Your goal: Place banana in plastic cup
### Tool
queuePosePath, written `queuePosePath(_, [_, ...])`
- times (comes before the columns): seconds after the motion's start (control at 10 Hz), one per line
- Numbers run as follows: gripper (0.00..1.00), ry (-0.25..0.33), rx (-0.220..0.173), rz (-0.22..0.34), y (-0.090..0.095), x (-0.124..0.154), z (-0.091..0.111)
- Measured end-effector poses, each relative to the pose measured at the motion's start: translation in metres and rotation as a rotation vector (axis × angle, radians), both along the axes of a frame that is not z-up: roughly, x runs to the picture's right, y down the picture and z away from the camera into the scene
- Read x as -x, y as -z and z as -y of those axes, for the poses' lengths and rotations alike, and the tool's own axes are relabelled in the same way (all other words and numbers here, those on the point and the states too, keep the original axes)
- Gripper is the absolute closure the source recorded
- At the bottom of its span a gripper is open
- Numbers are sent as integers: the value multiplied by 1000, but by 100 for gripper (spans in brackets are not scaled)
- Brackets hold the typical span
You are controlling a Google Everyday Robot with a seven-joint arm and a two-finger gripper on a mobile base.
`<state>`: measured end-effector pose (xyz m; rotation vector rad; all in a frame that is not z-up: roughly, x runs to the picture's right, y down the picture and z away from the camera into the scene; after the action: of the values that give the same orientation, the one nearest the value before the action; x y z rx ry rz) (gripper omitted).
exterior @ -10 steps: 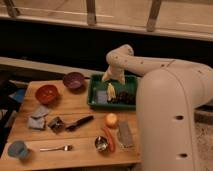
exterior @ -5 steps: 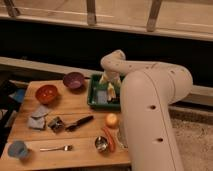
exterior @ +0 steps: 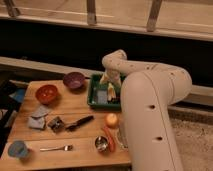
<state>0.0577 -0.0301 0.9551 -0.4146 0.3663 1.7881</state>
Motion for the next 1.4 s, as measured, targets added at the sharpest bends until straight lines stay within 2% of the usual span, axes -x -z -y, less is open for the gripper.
queuePosePath(0.3, [23, -120, 109, 22, -38, -7, -26])
queuePosePath(0.4, [23, -142, 128, 21, -44, -11, -29])
queuePosePath(0.5, [27, -171, 148, 23, -49, -14, -31])
queuePosePath(0.7, [46, -178, 160, 18, -50, -18, -34])
queuePosePath(1.2, [95, -177, 159, 17, -46, -20, -32])
queuePosePath(1.3, [100, -178, 155, 20, -45, -19, -31])
queuePosePath(1.4, [100, -181, 137, 28, -43, -19, -27])
